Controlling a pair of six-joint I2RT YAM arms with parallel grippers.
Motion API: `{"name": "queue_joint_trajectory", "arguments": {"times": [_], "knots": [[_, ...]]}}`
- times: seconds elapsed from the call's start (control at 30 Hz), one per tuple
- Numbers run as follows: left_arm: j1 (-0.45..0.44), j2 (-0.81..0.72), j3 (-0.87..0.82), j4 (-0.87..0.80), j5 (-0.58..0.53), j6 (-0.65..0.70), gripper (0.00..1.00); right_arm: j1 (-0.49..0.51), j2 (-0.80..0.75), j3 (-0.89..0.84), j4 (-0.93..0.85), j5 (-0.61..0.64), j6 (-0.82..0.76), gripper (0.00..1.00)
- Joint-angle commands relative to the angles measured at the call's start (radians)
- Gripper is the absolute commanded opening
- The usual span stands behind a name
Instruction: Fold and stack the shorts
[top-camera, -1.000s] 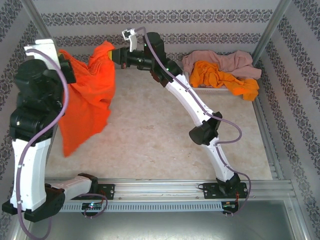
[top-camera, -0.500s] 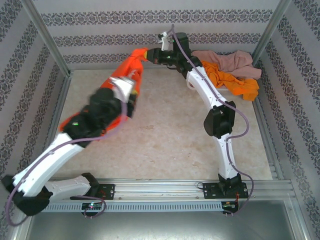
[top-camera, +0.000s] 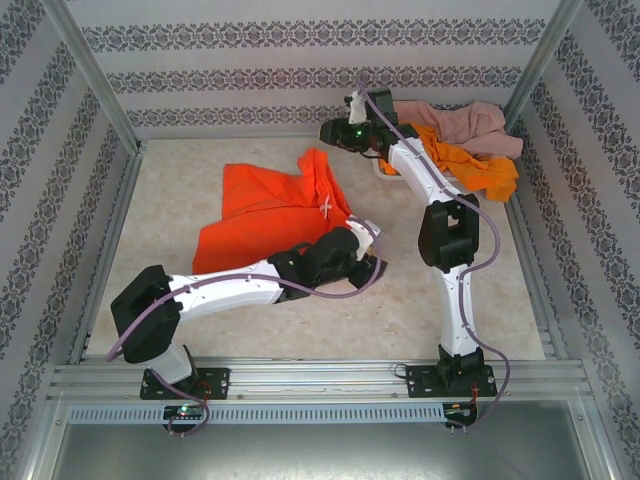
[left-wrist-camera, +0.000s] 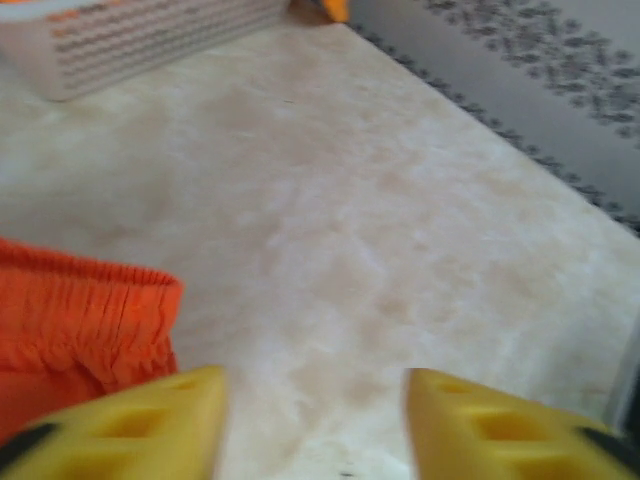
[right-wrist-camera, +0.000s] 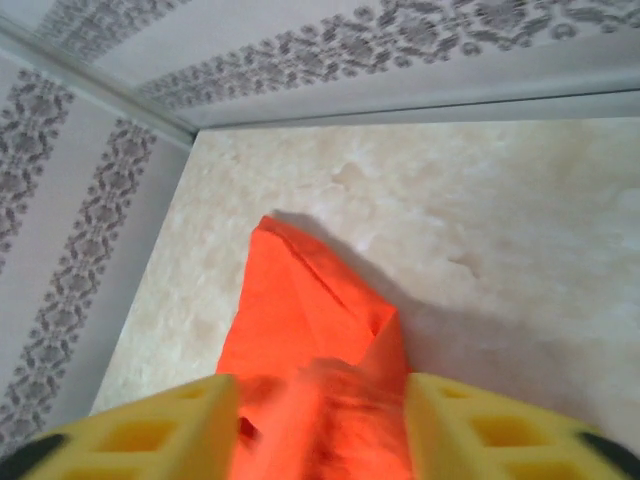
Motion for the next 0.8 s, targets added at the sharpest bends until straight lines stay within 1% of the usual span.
{"name": "queue_joint_trajectory", "arguments": {"times": [0.0, 0.07, 0.1, 0.13, 0.2, 0.33, 0.43, 0.47, 0.5, 0.53, 0.6, 0.67, 0.77], "knots": [[-0.003, -0.063, 0.046, 0.078, 0.048, -0.024, 0.75, -0.011, -0.066, 0.017, -0.004, 0.069, -0.032, 0.63], [0.026, -0.14, 0.007, 0.075, 0.018, -0.038, 0.89, -0.011, -0.125, -0.013, 0.003, 0.078, -0.034, 0.7], [0.053, -0.189, -0.017, 0.058, 0.006, -0.054, 0.91, -0.01, -0.165, -0.044, 0.013, 0.079, -0.034, 0.72], [0.08, -0.231, -0.035, 0.031, -0.001, -0.072, 0.92, -0.009, -0.205, -0.079, 0.025, 0.078, -0.032, 0.74], [0.15, -0.34, -0.084, -0.059, -0.031, -0.108, 0.94, -0.005, -0.316, -0.205, 0.08, 0.081, -0.02, 0.78], [0.285, -0.577, -0.241, -0.225, -0.127, -0.193, 0.97, 0.012, -0.57, -0.554, 0.233, 0.135, 0.01, 0.85], [0.422, -0.765, -0.367, -0.379, -0.168, -0.297, 0.98, 0.028, -0.744, -0.798, 0.268, 0.209, 0.016, 0.9], [0.473, -0.825, -0.416, -0.422, -0.171, -0.336, 0.97, 0.03, -0.799, -0.875, 0.268, 0.227, 0.029, 0.93], [0.527, -0.882, -0.463, -0.455, -0.162, -0.369, 0.96, 0.028, -0.846, -0.95, 0.268, 0.241, 0.051, 0.96], [0.576, -0.931, -0.508, -0.481, -0.15, -0.399, 0.94, 0.023, -0.888, -1.02, 0.273, 0.252, 0.074, 0.96], [0.669, -0.991, -0.584, -0.501, -0.109, -0.445, 0.94, 0.017, -0.957, -1.151, 0.295, 0.265, 0.102, 0.97], [0.761, -1.006, -0.647, -0.493, -0.056, -0.48, 0.92, 0.011, -1.021, -1.267, 0.301, 0.284, 0.117, 0.98], [0.899, -0.962, -0.727, -0.424, 0.045, -0.527, 0.9, -0.005, -1.102, -1.389, 0.311, 0.306, 0.131, 0.98]]}}
